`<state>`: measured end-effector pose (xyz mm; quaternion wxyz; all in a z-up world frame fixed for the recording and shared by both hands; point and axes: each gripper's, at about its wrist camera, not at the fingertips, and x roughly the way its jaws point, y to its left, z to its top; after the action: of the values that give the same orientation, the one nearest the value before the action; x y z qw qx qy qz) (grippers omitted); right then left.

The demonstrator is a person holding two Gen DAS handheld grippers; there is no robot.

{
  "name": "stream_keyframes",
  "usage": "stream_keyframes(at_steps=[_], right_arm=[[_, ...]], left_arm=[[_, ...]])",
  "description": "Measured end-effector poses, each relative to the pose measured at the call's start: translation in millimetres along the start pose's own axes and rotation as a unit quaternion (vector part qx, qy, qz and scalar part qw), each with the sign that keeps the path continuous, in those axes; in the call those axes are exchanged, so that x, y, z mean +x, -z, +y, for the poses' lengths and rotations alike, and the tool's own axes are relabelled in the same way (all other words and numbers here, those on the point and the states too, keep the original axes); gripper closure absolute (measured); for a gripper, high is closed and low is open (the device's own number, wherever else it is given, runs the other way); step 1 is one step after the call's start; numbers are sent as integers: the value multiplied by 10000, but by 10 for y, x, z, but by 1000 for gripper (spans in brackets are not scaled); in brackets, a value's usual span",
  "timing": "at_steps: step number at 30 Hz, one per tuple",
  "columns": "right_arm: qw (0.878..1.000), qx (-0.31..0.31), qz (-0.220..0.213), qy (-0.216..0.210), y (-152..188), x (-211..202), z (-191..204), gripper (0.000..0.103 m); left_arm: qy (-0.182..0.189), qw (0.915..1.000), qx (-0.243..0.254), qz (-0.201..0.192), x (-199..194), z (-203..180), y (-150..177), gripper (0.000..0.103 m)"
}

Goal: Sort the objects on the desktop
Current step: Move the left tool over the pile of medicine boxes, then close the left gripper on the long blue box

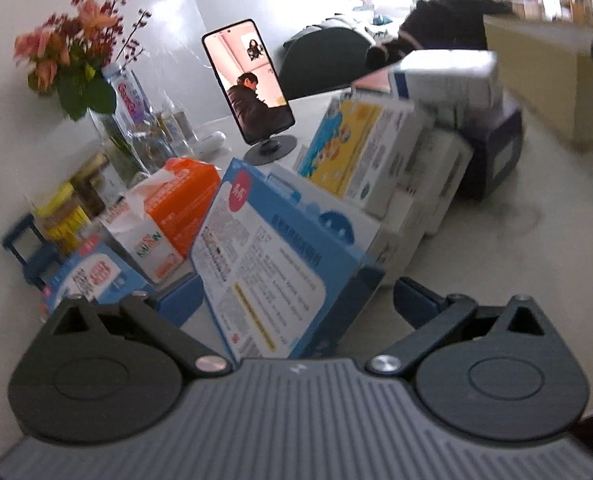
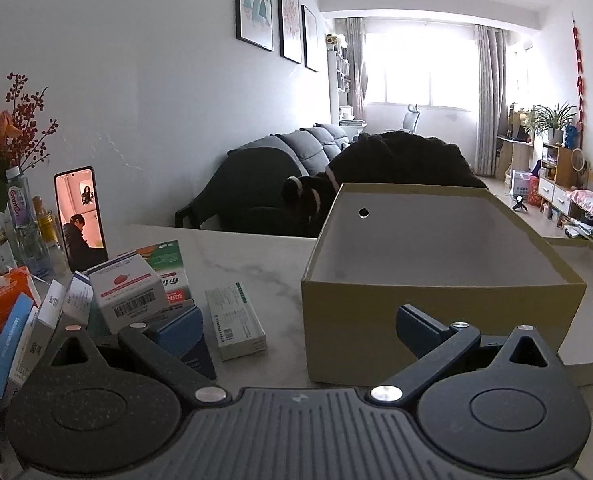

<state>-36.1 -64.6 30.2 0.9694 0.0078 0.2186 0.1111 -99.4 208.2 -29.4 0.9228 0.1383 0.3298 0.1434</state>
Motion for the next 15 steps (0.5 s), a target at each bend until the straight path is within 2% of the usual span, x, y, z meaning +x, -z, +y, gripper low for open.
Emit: stream_keyframes(at_steps=[4, 6, 8, 15], right_arm=[[10000, -41, 20, 0, 11, -4, 3, 0], [10000, -25, 44, 4, 16, 3, -1, 0], [10000, -7, 65, 17, 18, 11, -13, 0], [9999, -4, 133, -23, 14, 50, 16, 0]], left_arm=[[17, 9999, -80, 65, 44, 28, 41, 9], [92, 9997, -208, 115, 54, 71, 61, 23], [232, 9990, -324, 178, 53, 106, 78, 32], [313, 9978, -580, 118, -46, 196, 117, 46]])
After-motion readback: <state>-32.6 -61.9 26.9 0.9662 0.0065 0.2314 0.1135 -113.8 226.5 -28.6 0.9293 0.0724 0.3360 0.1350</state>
